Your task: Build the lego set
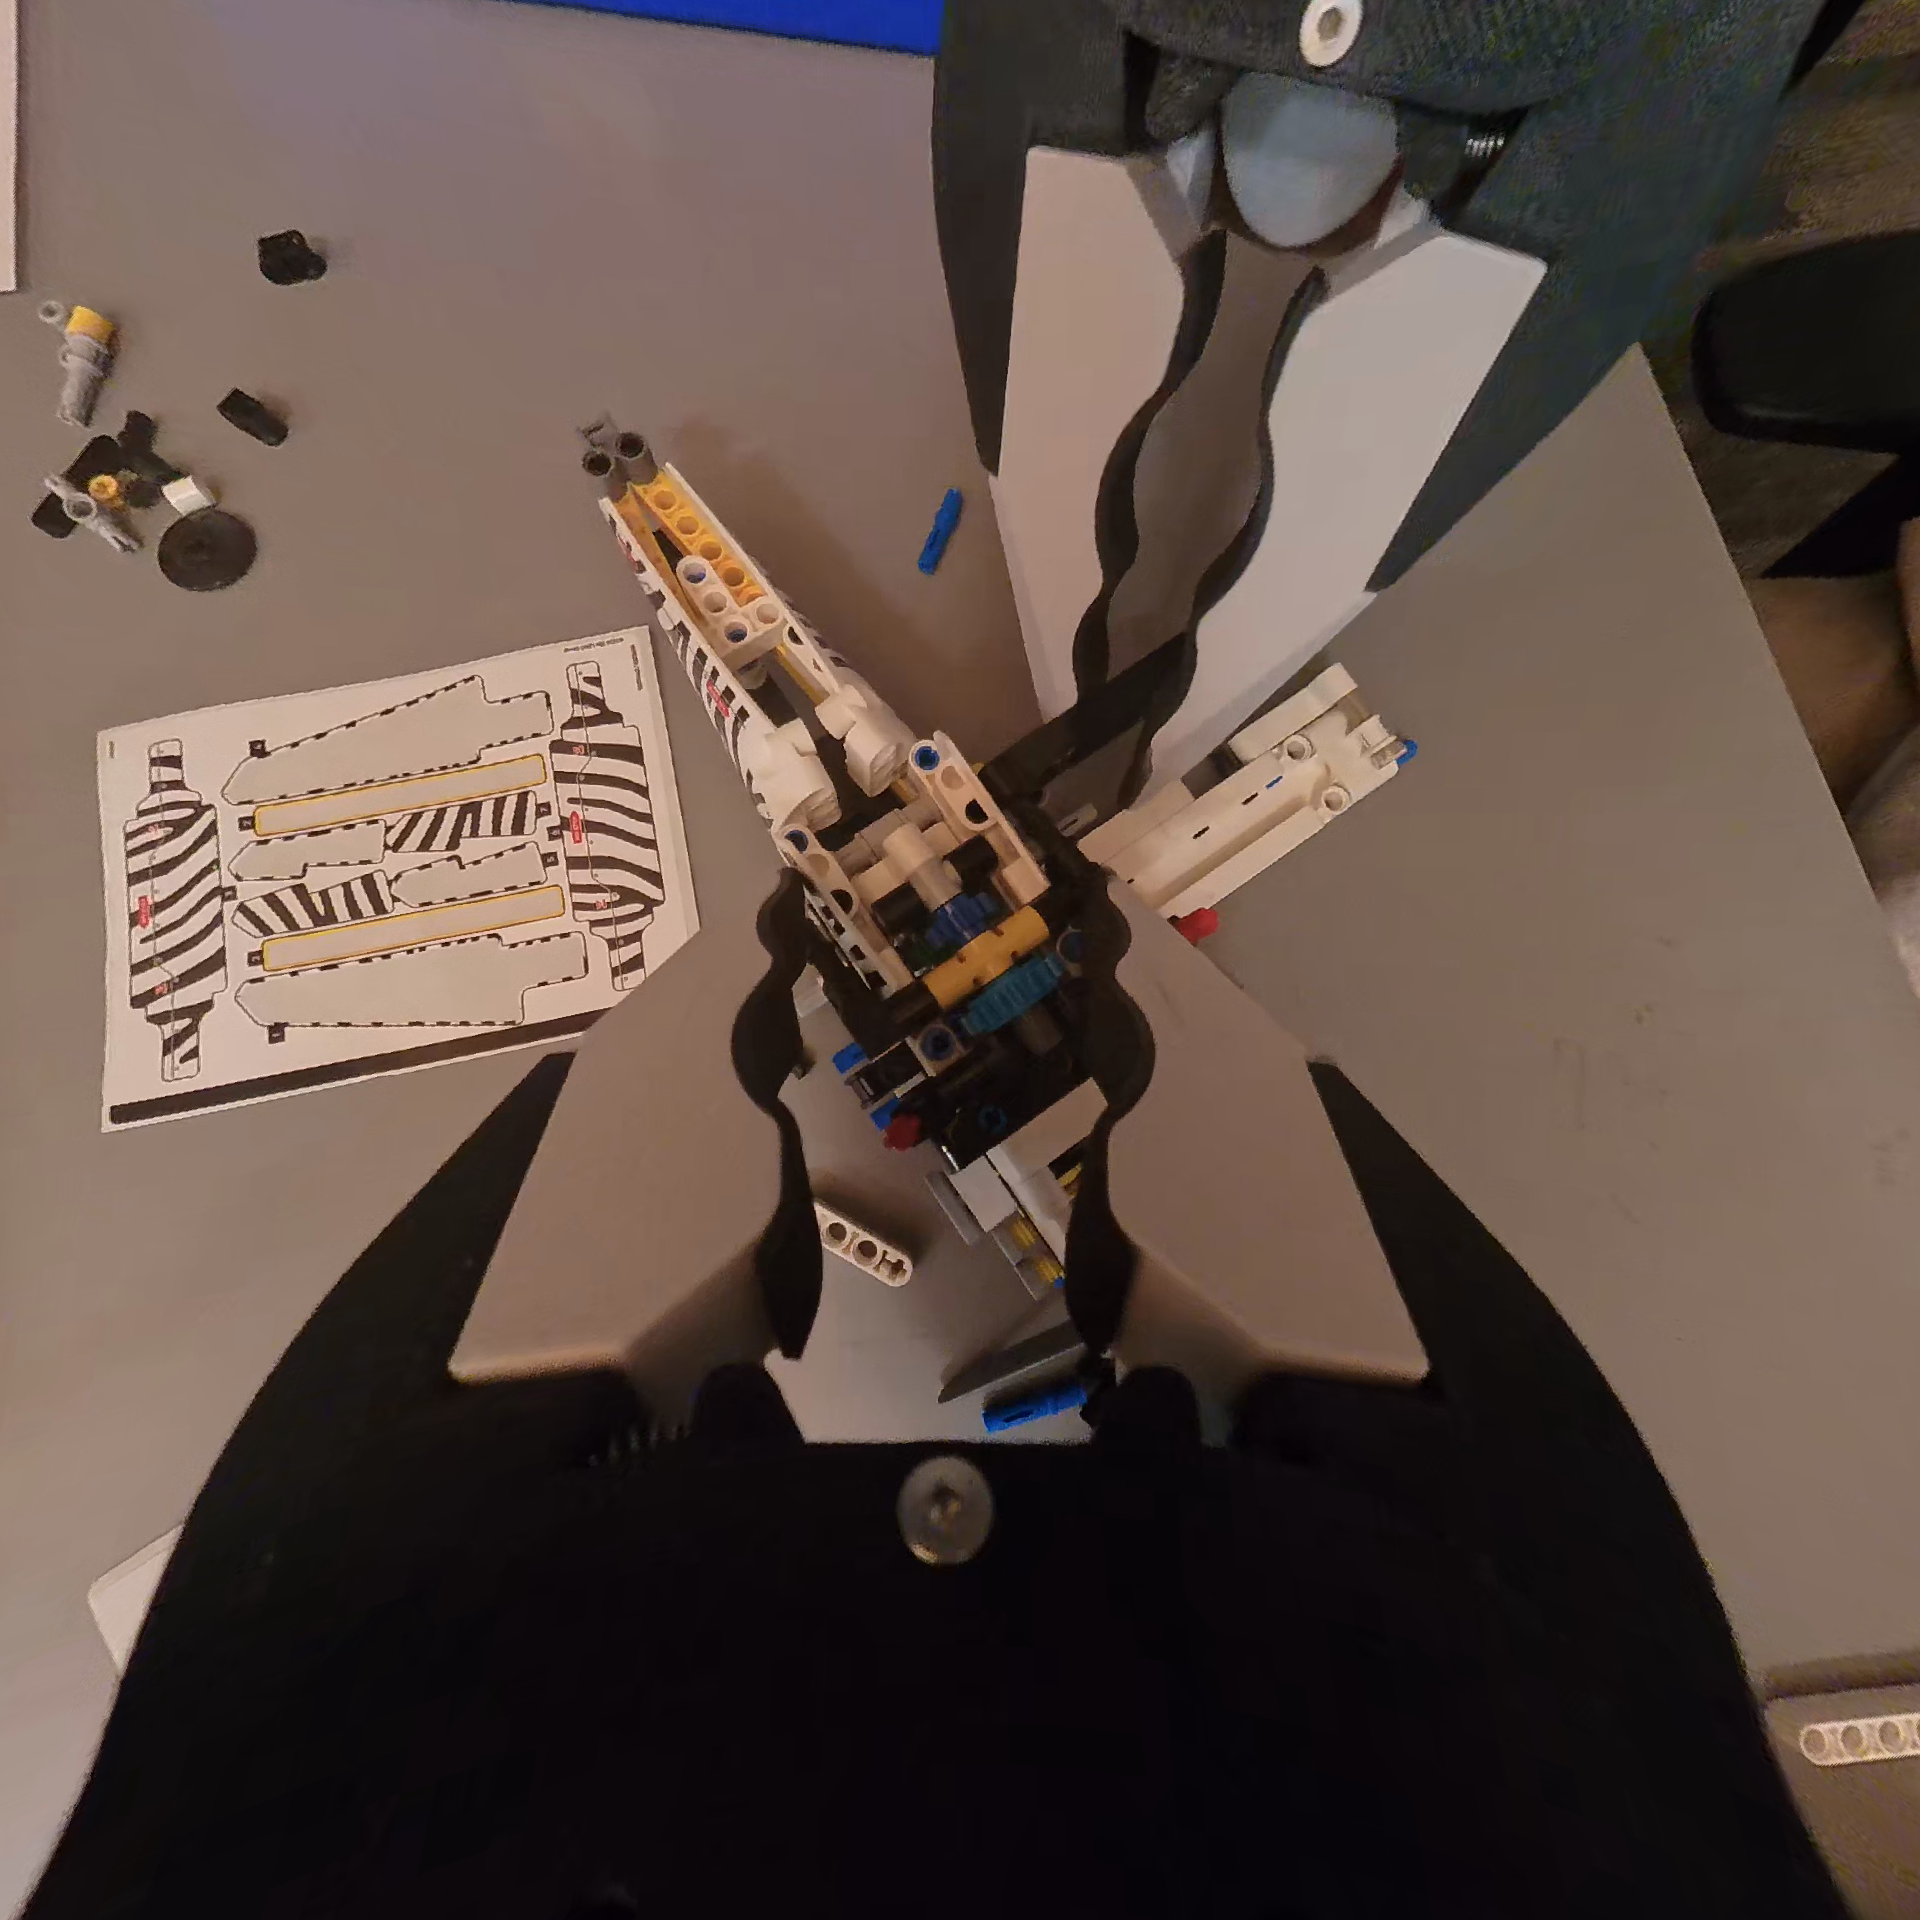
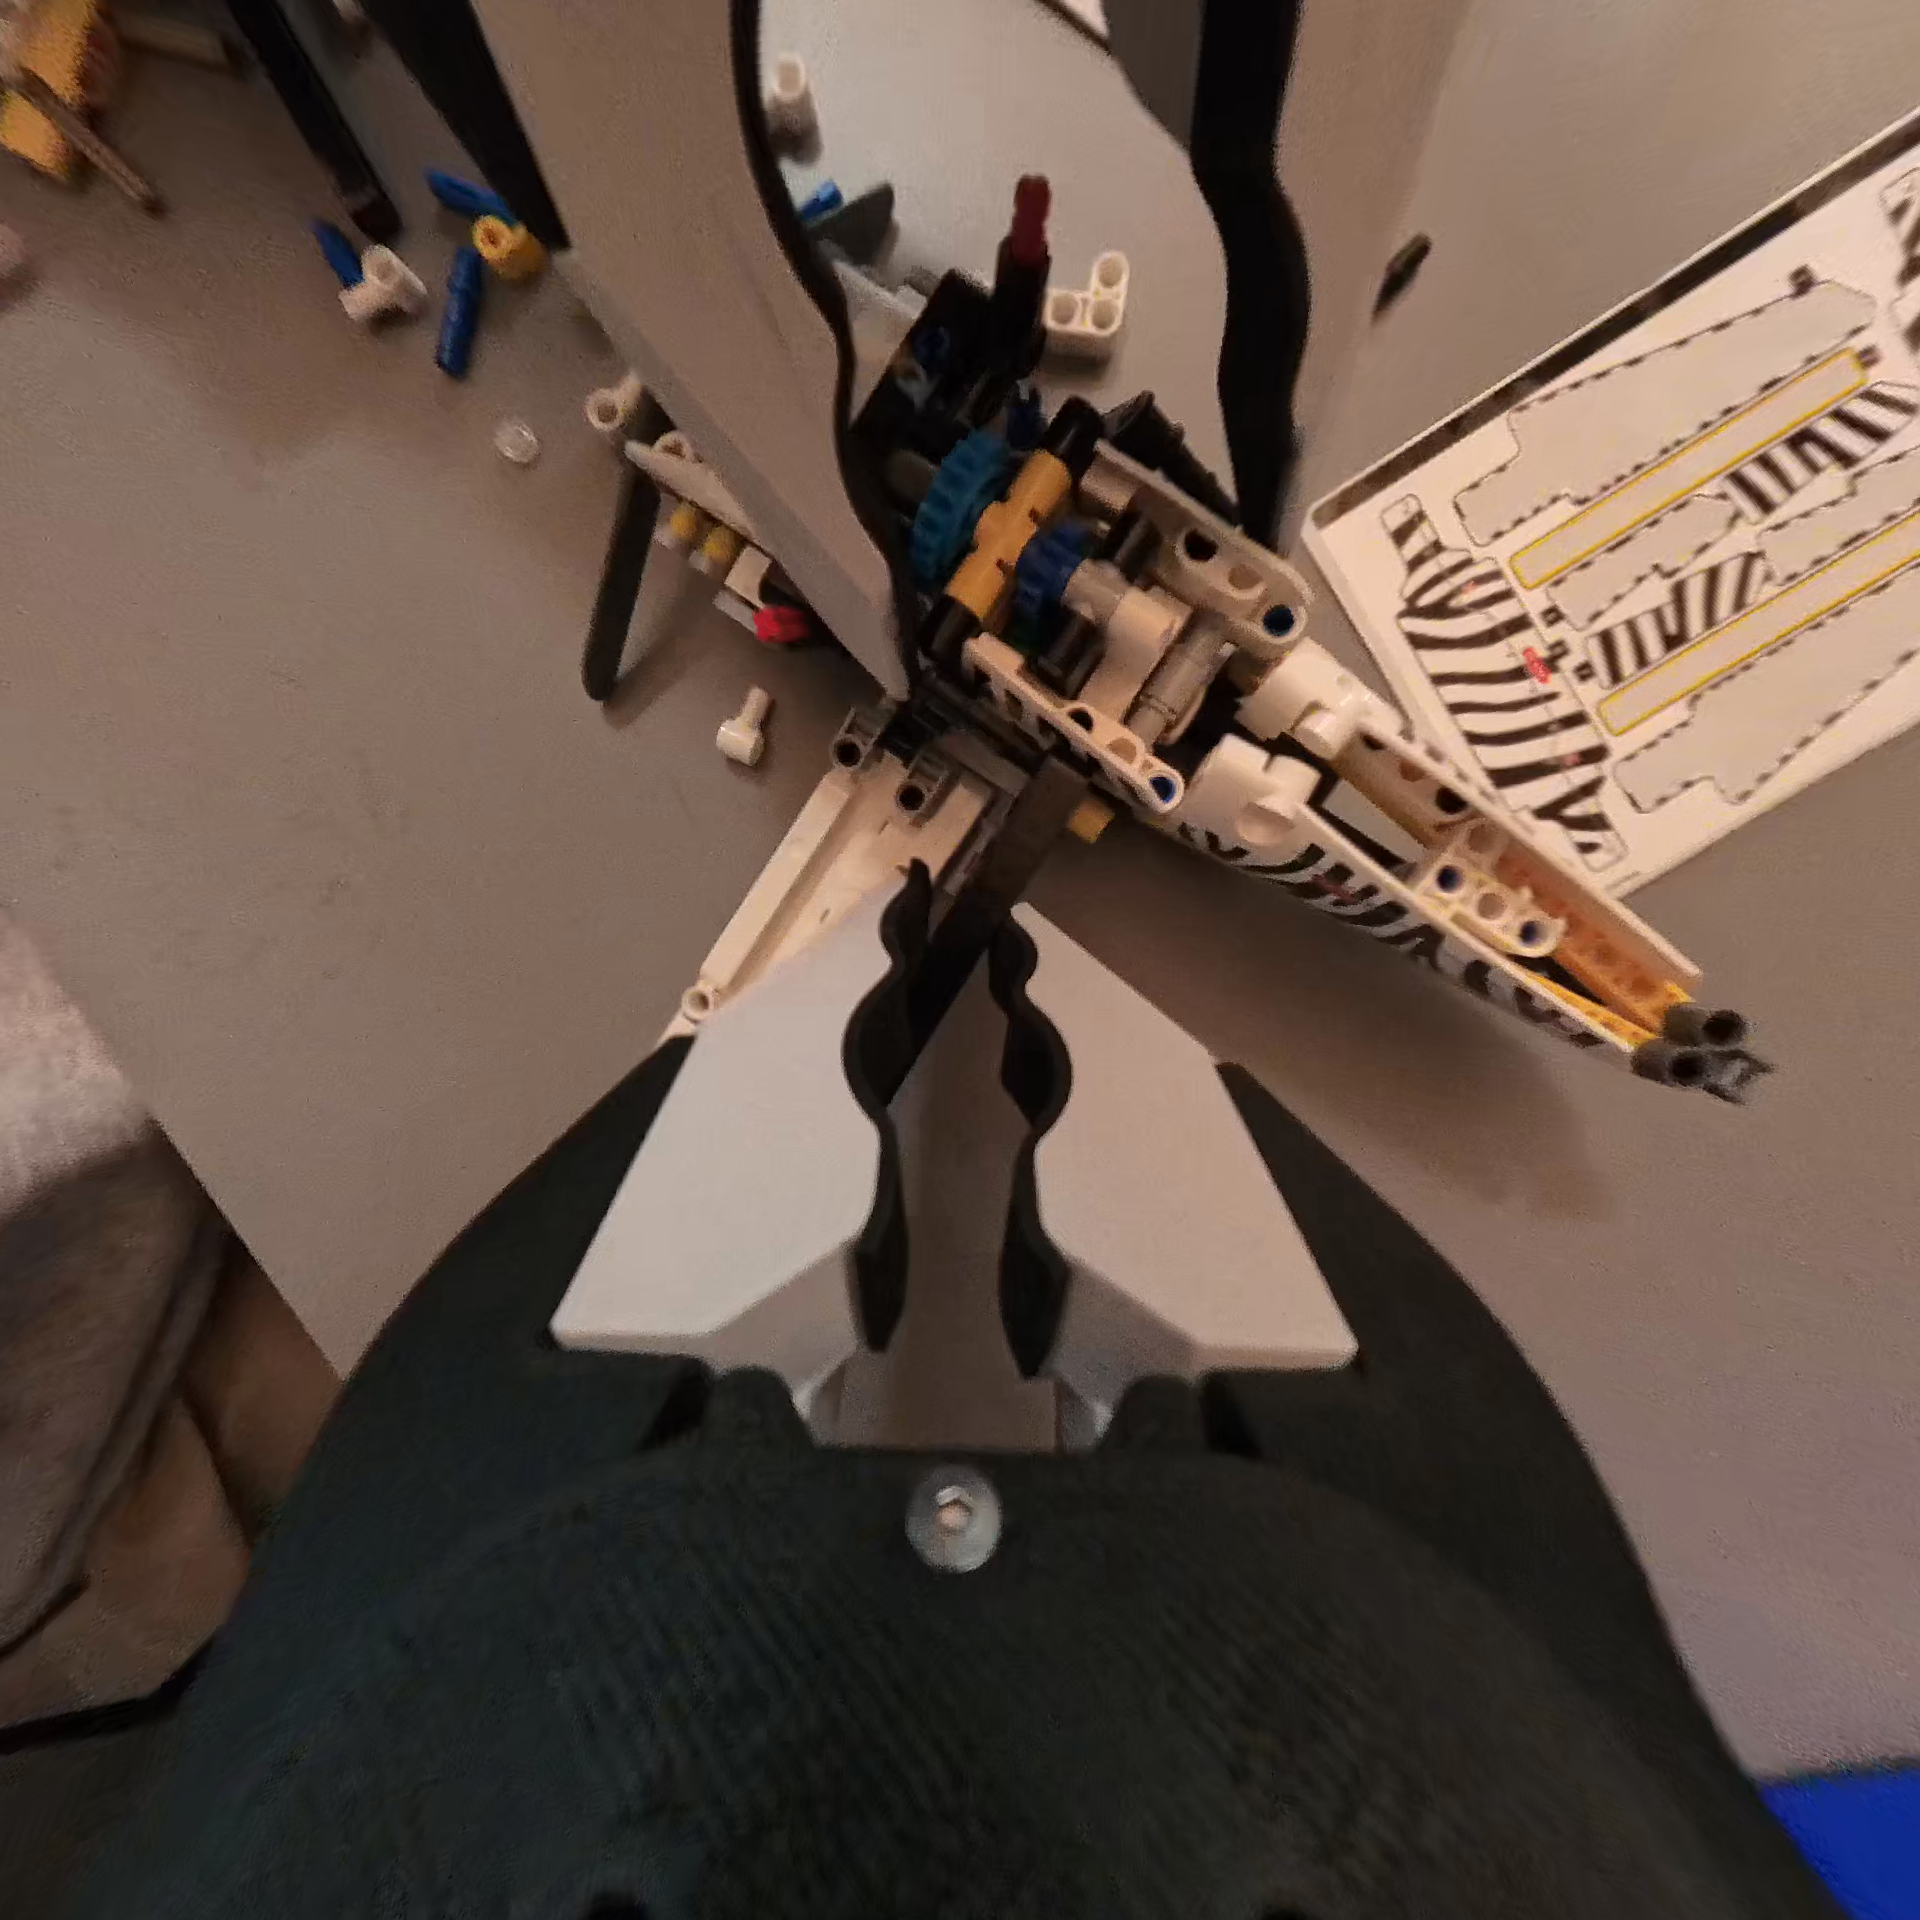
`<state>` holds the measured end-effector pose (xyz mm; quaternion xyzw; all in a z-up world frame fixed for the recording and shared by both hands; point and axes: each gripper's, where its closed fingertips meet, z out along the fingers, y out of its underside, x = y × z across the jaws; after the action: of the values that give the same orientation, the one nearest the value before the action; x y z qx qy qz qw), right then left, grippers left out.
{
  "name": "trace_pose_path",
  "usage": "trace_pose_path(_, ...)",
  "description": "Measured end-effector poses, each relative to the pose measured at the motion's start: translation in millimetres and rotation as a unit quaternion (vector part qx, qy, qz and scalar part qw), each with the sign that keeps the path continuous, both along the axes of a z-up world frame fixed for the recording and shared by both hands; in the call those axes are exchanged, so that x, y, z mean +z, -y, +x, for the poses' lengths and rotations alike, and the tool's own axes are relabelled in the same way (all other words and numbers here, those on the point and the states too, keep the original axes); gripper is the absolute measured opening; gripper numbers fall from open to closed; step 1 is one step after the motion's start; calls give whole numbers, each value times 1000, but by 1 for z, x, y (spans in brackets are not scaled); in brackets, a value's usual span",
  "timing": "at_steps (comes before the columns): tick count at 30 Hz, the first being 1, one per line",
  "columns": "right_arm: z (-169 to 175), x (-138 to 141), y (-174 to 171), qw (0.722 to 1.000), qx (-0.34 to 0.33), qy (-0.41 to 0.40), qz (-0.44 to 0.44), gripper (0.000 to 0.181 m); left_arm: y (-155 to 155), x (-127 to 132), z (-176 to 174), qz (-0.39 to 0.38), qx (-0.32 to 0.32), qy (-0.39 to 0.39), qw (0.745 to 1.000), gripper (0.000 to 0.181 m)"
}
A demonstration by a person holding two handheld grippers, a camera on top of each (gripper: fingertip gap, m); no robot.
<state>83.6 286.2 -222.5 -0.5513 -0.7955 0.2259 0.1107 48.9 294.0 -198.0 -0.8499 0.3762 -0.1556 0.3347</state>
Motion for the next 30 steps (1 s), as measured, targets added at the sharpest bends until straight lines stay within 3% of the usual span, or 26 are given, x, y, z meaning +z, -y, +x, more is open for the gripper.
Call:
trace_pose_path(7, -2, 0, 1, 999, 21, -29, -9, 10, 0, 0, -1, -4, 1, 9, 1000, 52)
trace_pose_path(14, -1, -1, -5, 999, 22, -18, 44, 9, 0, 0, -1, -11, 5, 12, 1000, 52)
trace_pose_path(18, -4, -2, -8, 992, 18, -39, 119, 9, 0, 0, -2, -13, 7, 18, 1000, 51)
trace_pose_path(30, -3, 0, -2, 995, 10, -38, 94, 10, 1, 0, -1, -12, 1, 18, 1000, 51)
